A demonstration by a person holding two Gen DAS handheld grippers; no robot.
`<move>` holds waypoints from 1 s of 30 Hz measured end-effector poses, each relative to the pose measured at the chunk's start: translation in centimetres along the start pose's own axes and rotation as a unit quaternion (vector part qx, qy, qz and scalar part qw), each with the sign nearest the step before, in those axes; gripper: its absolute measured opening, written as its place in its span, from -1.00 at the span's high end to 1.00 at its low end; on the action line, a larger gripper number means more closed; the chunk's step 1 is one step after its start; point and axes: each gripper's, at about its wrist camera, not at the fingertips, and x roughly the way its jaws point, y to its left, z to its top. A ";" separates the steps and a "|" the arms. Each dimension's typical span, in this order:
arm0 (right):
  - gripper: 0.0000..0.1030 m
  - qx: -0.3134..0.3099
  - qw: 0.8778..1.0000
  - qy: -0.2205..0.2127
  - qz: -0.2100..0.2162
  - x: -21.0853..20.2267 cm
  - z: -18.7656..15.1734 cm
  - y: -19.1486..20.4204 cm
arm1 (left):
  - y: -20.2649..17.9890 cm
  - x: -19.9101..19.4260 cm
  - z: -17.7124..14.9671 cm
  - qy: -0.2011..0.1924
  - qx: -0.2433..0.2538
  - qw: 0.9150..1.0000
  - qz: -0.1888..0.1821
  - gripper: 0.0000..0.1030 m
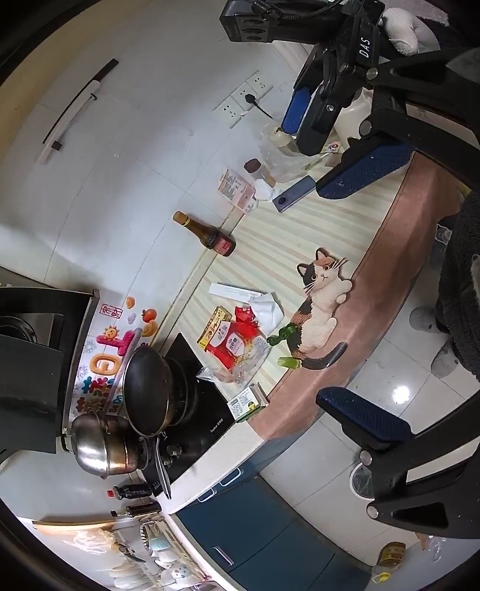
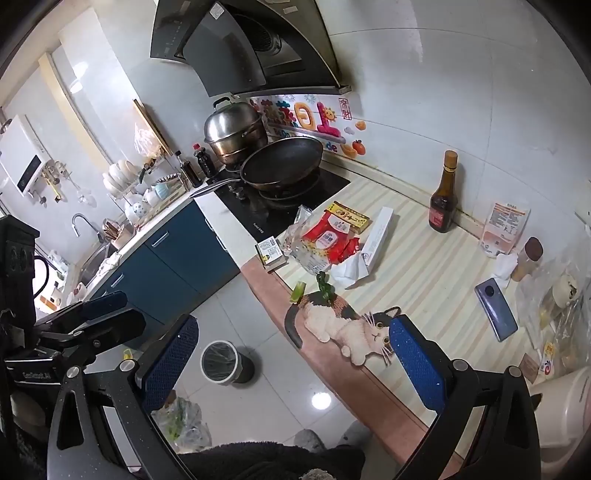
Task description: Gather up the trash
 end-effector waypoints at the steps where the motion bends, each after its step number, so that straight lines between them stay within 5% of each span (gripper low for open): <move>1: -1.00 -0.001 1.000 0.000 0.000 0.0 0.0 0.0 | 0.1 -0.1 0.1 -0.001 0.000 1.000 0.000 -1.00; 30: -1.00 -0.004 1.000 -0.002 -0.001 0.8 0.4 0.5 | -0.1 -0.6 0.5 -0.006 0.005 1.000 -0.002 -1.00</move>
